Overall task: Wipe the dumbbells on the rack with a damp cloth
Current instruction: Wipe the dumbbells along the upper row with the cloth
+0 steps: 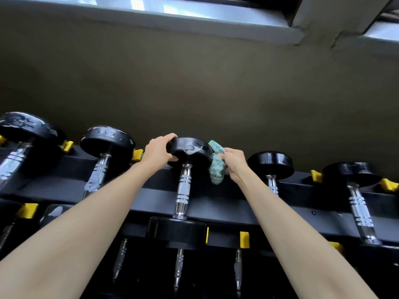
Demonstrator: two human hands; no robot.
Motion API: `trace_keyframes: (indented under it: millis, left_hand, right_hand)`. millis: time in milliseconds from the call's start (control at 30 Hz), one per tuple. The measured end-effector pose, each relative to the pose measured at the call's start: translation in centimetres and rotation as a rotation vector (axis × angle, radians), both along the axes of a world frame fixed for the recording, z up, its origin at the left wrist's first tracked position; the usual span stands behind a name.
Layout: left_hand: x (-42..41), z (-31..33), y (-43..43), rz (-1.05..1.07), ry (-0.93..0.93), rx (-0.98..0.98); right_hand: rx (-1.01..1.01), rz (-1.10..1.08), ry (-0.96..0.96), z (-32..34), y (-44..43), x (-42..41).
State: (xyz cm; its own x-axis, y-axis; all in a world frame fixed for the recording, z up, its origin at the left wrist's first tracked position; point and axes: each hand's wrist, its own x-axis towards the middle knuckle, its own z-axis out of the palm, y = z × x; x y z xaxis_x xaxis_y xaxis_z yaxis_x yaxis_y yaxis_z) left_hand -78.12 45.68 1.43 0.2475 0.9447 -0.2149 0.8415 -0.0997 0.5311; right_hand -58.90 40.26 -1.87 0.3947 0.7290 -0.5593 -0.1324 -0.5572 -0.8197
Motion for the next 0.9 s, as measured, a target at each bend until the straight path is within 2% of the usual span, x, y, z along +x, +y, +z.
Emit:
trace_keyframes:
  millis: [200, 333, 467, 700, 800, 900]
  left_hand:
    - [-0.1, -0.3, -0.2, 0.050, -0.042, -0.048]
    - [-1.3, -0.7, 0.2, 0.146, -0.289, -0.235]
    - [-2.1, -1.4, -0.5, 0.241, -0.390, -0.323]
    - [-3.7, -1.4, -1.3, 0.402, -0.415, -0.376]
    - [-4.0, -0.7, -1.5, 0.419, -0.412, -0.387]
    - [-3.9, 0.0, -2.0, 0.395, -0.408, -0.399]
  right_hand:
    - [0.117, 0.132, -0.296, 3.8, -0.1, -2.0]
    - [0.175, 0.311, -0.543, 5.6, 0.5, -4.0]
    - [0.227, 0.527, -0.775, 6.1, 0.7, -6.4]
    - [0.355, 0.914, -1.251, 5.4, -0.5, -6.5]
    - [0.494, 0.953, -1.395, 4.8, -1.3, -5.6]
    - [0.473, 0.973, -1.609, 5.1, -2.0, -5.2]
